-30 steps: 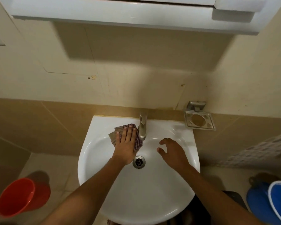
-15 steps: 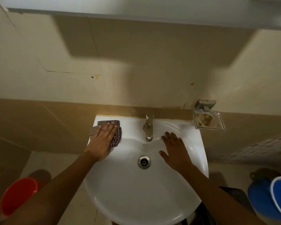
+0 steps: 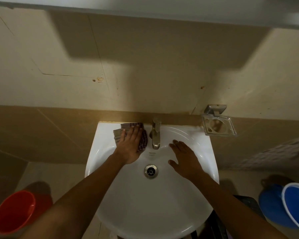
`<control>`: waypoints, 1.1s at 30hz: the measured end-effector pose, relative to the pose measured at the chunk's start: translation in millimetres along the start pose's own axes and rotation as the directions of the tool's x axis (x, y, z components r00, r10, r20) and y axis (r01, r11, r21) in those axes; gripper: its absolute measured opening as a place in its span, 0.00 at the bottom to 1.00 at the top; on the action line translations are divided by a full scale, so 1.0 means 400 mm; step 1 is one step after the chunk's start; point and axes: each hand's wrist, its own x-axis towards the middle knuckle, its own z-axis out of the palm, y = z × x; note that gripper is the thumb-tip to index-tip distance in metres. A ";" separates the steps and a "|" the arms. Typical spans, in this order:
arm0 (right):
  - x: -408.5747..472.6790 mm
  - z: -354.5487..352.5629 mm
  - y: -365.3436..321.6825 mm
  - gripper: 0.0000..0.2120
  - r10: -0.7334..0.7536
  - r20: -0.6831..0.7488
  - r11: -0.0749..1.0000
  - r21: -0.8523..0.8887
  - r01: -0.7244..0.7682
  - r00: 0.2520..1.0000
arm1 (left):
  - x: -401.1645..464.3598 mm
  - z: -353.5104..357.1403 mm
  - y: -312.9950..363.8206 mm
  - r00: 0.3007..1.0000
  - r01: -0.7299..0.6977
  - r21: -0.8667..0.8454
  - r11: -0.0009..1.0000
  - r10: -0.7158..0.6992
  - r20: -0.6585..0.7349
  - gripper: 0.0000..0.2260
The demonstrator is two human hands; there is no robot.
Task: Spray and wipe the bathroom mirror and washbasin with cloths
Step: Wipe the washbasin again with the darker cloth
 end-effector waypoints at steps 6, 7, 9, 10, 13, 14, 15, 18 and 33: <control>0.003 -0.015 0.006 0.33 -0.020 0.030 1.000 0.011 0.020 0.999 | 0.001 0.025 0.054 0.998 -0.036 -0.036 0.999 0.035 -0.045 0.40; -0.002 -0.020 0.014 0.32 -0.026 0.025 1.000 0.007 0.025 0.999 | -0.016 0.031 0.066 0.997 -0.050 -0.041 0.998 0.048 -0.061 0.39; -0.017 -0.033 0.034 0.31 -0.009 -0.017 1.000 -0.006 0.009 1.000 | -0.053 0.048 0.101 0.996 -0.075 -0.070 0.995 0.071 -0.059 0.38; -0.027 -0.038 0.050 0.31 0.011 -0.043 1.000 -0.010 -0.012 0.999 | -0.069 0.058 0.128 0.996 -0.085 -0.087 0.993 0.083 -0.031 0.38; -0.057 -0.051 0.097 0.30 0.062 -0.064 0.998 -0.012 -0.063 0.996 | -0.092 0.086 0.216 0.984 -0.178 -0.060 0.982 0.178 -0.001 0.38; -0.066 -0.053 0.108 0.30 0.072 -0.054 0.997 -0.015 -0.073 0.996 | -0.089 0.092 0.242 0.981 -0.195 -0.046 0.980 0.196 0.015 0.37; -0.076 -0.055 0.118 0.30 0.081 -0.045 0.996 -0.022 -0.082 0.996 | -0.079 0.096 0.267 0.980 -0.194 -0.046 0.980 0.195 0.022 0.36; -0.105 -0.060 0.143 0.32 0.095 -0.039 0.993 -0.065 -0.098 0.995 | -0.027 0.098 0.340 0.984 -0.173 -0.066 0.983 0.175 0.029 0.35; -0.179 -0.054 0.244 0.32 0.176 -0.045 0.957 0.243 -0.160 0.983 | 0.206 0.041 0.508 0.990 -0.142 -0.102 0.985 0.140 -0.023 0.37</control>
